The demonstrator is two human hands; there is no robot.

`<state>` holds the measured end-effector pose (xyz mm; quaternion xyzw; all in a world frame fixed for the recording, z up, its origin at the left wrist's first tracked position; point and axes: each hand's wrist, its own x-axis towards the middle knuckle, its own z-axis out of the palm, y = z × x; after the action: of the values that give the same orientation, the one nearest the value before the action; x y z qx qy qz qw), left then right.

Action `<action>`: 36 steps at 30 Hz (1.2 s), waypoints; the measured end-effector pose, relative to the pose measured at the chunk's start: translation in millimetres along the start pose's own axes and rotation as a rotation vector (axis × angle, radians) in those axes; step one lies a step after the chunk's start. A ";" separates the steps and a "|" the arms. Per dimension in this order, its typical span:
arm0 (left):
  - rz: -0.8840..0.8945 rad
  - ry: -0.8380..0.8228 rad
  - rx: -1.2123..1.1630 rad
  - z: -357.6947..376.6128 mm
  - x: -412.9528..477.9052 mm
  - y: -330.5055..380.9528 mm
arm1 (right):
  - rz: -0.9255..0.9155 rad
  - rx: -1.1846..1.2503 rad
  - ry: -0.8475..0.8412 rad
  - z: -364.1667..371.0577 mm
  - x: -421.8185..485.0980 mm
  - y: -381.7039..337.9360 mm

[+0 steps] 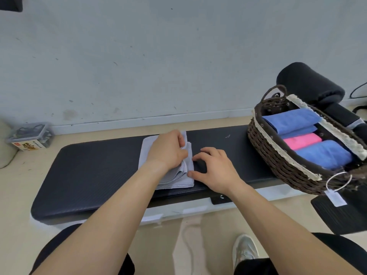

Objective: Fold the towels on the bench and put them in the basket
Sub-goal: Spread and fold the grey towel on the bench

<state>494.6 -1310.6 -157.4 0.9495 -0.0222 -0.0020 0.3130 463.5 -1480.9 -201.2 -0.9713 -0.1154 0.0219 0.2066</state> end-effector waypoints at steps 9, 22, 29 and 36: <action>0.045 -0.163 -0.066 7.7 -0.9 3.7 | 0.060 0.041 -0.029 -16.8 11.2 0.5; -0.103 0.087 -0.011 -26.4 -7.2 -81.5 | 0.175 0.395 0.030 -6.7 52.0 -32.7; -0.015 -0.005 0.114 -9.5 -25.7 -88.4 | 0.168 0.466 0.064 -6.0 66.8 -40.4; 0.021 0.004 0.153 -11.2 -28.6 -94.5 | 0.153 0.566 0.100 -18.3 68.0 -44.9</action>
<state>470.1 -1226.8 -204.9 0.9703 -0.0315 0.0050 0.2396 521.6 -1432.4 -165.9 -0.8809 -0.0206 0.0208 0.4723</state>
